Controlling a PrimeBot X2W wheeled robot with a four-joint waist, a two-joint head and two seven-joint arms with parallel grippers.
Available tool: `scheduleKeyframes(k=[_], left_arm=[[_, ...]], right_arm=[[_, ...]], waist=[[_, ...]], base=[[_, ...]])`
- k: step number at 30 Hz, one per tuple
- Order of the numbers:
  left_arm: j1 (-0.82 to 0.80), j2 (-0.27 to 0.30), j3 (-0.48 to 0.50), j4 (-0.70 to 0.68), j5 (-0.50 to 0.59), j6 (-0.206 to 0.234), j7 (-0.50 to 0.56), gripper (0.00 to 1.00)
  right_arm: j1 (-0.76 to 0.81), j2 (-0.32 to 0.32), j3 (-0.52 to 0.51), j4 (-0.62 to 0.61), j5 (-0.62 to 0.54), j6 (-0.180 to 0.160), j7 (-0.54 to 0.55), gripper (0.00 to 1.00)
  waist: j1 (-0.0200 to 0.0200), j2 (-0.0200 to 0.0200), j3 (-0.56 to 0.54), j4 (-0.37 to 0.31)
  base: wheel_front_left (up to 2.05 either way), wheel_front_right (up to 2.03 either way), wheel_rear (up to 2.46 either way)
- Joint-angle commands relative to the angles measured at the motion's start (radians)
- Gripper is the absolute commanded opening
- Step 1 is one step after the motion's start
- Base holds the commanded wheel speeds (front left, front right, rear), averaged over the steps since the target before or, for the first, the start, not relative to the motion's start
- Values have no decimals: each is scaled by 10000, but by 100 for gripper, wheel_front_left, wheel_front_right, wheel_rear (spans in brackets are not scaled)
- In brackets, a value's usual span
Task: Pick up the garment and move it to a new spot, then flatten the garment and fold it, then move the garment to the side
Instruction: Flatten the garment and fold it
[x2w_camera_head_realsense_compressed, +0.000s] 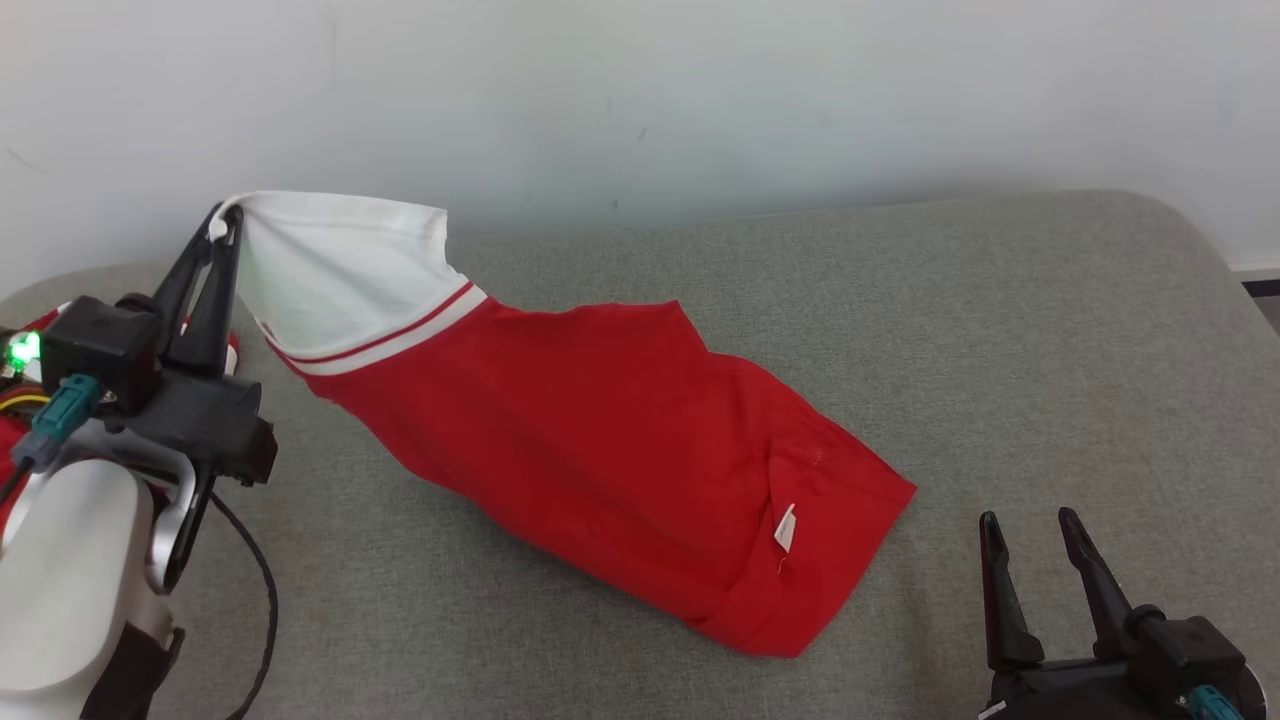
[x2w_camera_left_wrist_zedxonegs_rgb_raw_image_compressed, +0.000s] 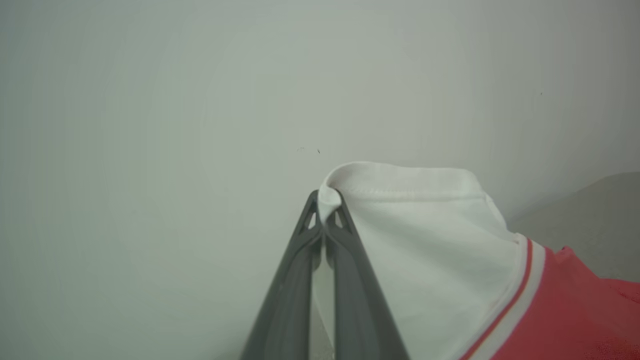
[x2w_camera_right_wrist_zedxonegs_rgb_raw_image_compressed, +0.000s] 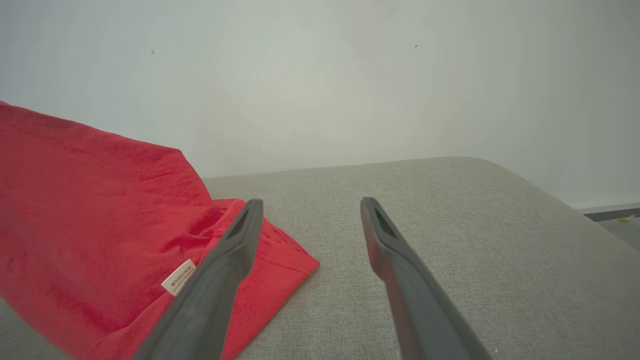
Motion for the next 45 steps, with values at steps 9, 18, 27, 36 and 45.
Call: scheduleKeyframes(k=[9, 18, 27, 36, 45], left_arm=[[1179, -289, -170, -501, -259, 179, -138, 0], [3850, -1014, -424, -1879, -535, 668, -198, 0], [6006, -2050, -448, -1881, -761, 793, -206, 0], [7119, -2581, 245, -1165, -620, 624, -209, 0], [7048, -2872, 1092, -887, -318, 396, -208, 100]], right_arm=[[90, 93, -97, 84, -57, -22, -6, 100], [235, 132, -258, 13, -43, -22, -4, 100], [170, 89, -235, 99, -48, -22, -6, 100], [290, 15, -248, 201, 12, -22, -4, 100], [320, 27, -253, 244, 28, -22, -4, 100]], waist=[[0, -1, -84, 108], [0, -1, -130, 465], [0, -1, -105, 659], [0, -1, -181, 636], [0, -1, -210, 663]], base=[[0, 0, 0], [0, 0, 0], [0, 0, 0], [0, 0, 0], [0, 0, 0]])
